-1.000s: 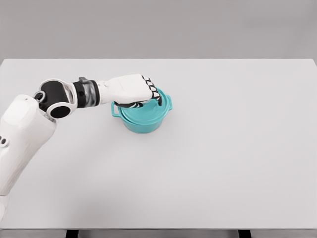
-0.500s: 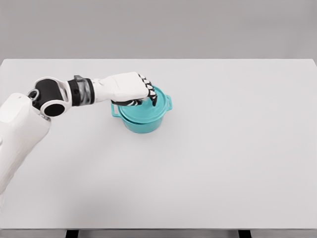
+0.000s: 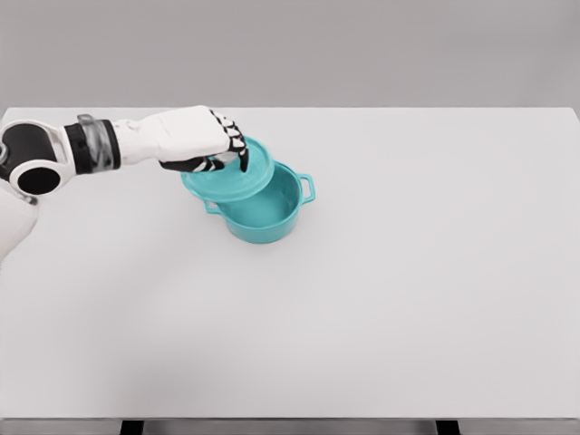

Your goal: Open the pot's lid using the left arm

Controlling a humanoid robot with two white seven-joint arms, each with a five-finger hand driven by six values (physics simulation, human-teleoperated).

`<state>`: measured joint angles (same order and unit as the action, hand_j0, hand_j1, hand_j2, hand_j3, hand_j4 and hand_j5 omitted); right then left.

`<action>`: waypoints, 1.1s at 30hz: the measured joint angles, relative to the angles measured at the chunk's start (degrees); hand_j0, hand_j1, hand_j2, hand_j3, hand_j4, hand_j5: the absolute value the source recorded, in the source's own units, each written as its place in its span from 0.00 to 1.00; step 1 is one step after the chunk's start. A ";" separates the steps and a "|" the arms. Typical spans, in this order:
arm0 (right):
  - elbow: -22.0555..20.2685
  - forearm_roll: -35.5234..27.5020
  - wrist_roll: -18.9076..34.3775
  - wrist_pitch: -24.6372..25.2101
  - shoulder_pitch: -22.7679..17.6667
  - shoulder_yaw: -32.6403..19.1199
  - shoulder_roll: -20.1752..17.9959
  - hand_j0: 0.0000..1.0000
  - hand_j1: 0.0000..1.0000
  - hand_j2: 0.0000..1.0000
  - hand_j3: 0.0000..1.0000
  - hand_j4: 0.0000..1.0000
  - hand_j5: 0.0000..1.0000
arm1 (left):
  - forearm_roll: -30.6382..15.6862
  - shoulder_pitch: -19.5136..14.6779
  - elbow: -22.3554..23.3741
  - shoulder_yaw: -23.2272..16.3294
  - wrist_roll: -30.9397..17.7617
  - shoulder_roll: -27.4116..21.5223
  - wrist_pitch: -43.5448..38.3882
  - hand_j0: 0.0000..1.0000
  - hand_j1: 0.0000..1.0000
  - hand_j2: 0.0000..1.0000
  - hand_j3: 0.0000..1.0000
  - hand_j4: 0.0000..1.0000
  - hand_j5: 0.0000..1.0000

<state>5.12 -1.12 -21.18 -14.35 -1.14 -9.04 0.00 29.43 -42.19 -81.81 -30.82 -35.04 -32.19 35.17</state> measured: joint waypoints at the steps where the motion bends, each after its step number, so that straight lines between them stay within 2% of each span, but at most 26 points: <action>1: 0.00 0.01 0.00 -0.01 0.00 0.00 0.00 1.00 1.00 1.00 1.00 1.00 1.00 | -0.28 0.18 0.01 0.34 0.00 -0.95 0.00 0.50 0.50 0.50 0.50 0.50 0.50; 8: 0.01 0.00 0.00 -0.01 0.00 0.00 0.00 1.00 1.00 1.00 1.00 1.00 1.00 | -1.12 1.06 0.43 3.47 0.00 -7.05 0.01 0.50 0.50 0.50 0.50 0.50 0.50; 12: -0.01 0.01 0.00 -0.01 0.00 0.00 0.00 1.00 1.00 1.00 1.00 1.00 1.00 | -1.81 1.49 2.49 3.98 0.00 -9.45 0.00 0.50 0.50 0.50 0.50 0.50 0.50; 22: -0.01 0.01 0.00 0.00 0.00 0.00 0.00 1.00 1.00 1.00 1.00 1.00 1.00 | -1.47 4.04 11.50 4.85 -0.01 -10.91 0.03 0.46 0.46 0.46 0.46 0.46 0.46; 25: -0.01 0.01 0.00 0.00 0.00 0.00 0.00 1.00 1.00 1.00 1.00 1.00 1.00 | -1.61 5.10 12.71 4.92 0.02 -10.88 -0.04 0.45 0.45 0.45 0.45 0.45 0.45; 27: -0.01 -0.01 0.00 -0.02 0.00 0.00 0.00 1.00 1.00 1.00 1.00 1.00 1.00 | -3.27 5.80 12.94 5.16 0.21 -10.93 -0.60 0.46 0.46 0.46 0.46 0.46 0.46; 29: -0.01 -0.01 0.00 -0.01 0.00 0.00 0.00 1.00 1.00 1.00 1.00 1.00 1.00 | -4.30 6.50 13.04 5.38 0.27 -11.26 -0.89 0.55 0.55 0.55 0.55 0.55 0.55; 31: -0.01 -0.01 0.00 -0.01 0.00 0.00 0.00 1.00 1.00 1.00 1.00 1.00 1.00 | -2.94 6.68 13.20 5.37 0.15 -11.88 -0.46 0.81 0.81 0.81 0.81 0.81 0.81; 33: -0.01 0.00 0.00 -0.01 0.00 0.00 0.00 1.00 1.00 1.00 1.00 1.00 1.00 | -2.16 6.86 13.28 5.62 0.08 -12.73 -0.24 1.00 1.00 1.00 1.00 1.00 1.00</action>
<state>5.10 -1.12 -21.18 -14.36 -1.14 -9.05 0.00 27.27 -35.33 -68.54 -25.20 -34.96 -44.92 34.93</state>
